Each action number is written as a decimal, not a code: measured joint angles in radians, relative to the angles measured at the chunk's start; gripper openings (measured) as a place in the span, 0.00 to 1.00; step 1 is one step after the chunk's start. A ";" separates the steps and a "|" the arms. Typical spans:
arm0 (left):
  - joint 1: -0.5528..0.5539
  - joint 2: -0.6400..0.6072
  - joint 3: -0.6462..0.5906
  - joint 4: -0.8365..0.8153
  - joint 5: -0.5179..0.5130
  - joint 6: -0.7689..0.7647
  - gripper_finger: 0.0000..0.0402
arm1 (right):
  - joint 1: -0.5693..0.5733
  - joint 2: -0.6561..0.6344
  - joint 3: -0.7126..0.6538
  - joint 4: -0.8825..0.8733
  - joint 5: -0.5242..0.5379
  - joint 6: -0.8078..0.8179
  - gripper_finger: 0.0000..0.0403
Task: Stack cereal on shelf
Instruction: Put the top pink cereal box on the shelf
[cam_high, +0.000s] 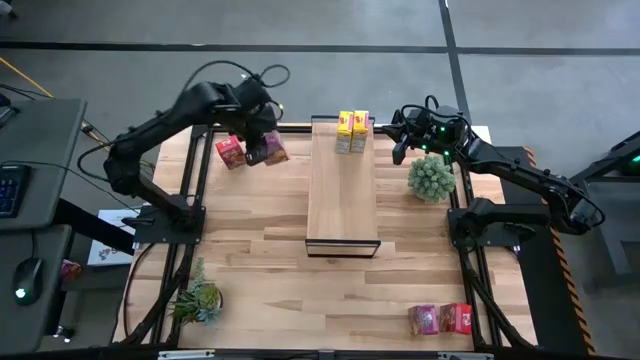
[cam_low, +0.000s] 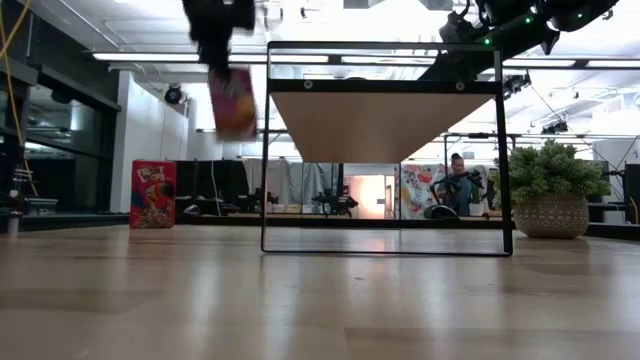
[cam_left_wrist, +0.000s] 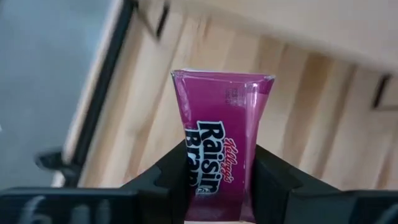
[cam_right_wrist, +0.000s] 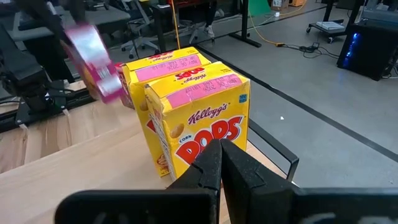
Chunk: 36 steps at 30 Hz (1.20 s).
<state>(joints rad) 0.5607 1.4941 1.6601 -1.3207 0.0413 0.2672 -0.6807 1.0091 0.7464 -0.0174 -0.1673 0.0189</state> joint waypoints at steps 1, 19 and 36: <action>-0.021 -0.008 0.041 -0.006 -0.001 -0.013 0.30 | 0.000 0.000 0.000 -0.001 0.000 0.000 0.00; -0.464 0.346 0.567 -0.014 -0.172 0.091 0.30 | 0.000 0.000 0.000 -0.001 0.000 0.031 0.00; -0.412 0.569 0.642 0.153 -0.166 0.268 0.30 | 0.000 0.000 0.000 -0.003 -0.008 0.052 0.00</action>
<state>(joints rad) 0.1484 2.0636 2.3020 -1.1675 -0.1247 0.5354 -0.6804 1.0092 0.7464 -0.0200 -0.1757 0.0711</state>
